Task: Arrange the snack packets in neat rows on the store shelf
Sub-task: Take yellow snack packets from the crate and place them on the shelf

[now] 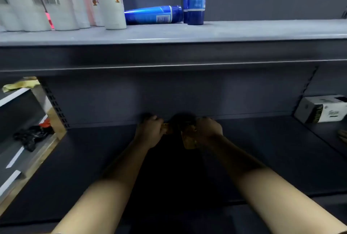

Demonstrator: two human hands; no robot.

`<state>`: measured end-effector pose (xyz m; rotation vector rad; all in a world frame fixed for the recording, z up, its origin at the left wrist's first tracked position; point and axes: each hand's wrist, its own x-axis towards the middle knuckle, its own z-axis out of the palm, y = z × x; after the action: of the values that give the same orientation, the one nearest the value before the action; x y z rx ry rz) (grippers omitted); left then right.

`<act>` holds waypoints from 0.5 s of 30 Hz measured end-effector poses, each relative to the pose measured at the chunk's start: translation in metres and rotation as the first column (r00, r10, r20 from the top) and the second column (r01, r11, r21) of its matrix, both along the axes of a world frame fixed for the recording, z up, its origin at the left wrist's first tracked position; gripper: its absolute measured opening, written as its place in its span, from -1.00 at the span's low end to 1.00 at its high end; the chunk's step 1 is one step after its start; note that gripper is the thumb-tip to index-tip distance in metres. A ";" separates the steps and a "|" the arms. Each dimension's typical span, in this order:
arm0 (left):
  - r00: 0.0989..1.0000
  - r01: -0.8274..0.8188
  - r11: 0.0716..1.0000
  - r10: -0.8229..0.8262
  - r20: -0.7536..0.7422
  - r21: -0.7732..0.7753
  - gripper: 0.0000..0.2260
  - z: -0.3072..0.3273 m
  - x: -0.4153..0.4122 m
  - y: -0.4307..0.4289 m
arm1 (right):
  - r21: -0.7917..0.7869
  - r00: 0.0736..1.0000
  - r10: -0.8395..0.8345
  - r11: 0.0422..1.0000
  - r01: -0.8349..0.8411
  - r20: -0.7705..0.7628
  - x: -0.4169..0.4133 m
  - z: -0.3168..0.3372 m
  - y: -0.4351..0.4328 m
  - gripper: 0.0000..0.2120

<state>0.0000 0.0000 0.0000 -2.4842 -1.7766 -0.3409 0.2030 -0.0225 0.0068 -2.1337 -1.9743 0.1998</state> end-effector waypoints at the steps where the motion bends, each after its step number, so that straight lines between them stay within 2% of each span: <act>1: 1.000 0.005 1.000 -0.004 0.006 -0.016 -0.72 0.000 0.001 0.003 | -0.014 1.000 -0.015 1.000 0.015 -0.003 -0.001 0.000 0.001 -0.59; 5: 1.000 0.016 1.000 -0.016 -0.019 0.013 -0.73 -0.001 0.003 0.017 | -0.020 0.996 -0.075 0.997 0.076 0.039 0.000 -0.004 0.007 -0.58; 8: 0.999 0.018 1.000 -0.017 -0.051 0.010 -0.70 -0.001 0.002 0.024 | -0.034 0.996 -0.074 0.997 0.076 0.058 0.004 -0.010 0.013 -0.67; 11: 0.998 0.011 1.000 -0.013 -0.060 -0.028 -0.65 -0.001 0.000 0.029 | -0.061 0.998 -0.066 0.996 0.067 0.022 0.004 -0.011 0.016 -0.73; 15: 0.994 -0.009 0.996 -0.001 -0.111 -0.085 -0.60 -0.002 0.001 0.033 | -0.079 0.997 -0.065 0.995 0.062 -0.030 0.001 -0.006 0.017 -0.68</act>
<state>0.0007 0.0328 -0.0018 -2.5019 -1.7885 -0.1265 0.2036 -0.0051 0.0005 -2.2229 -1.9077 0.3041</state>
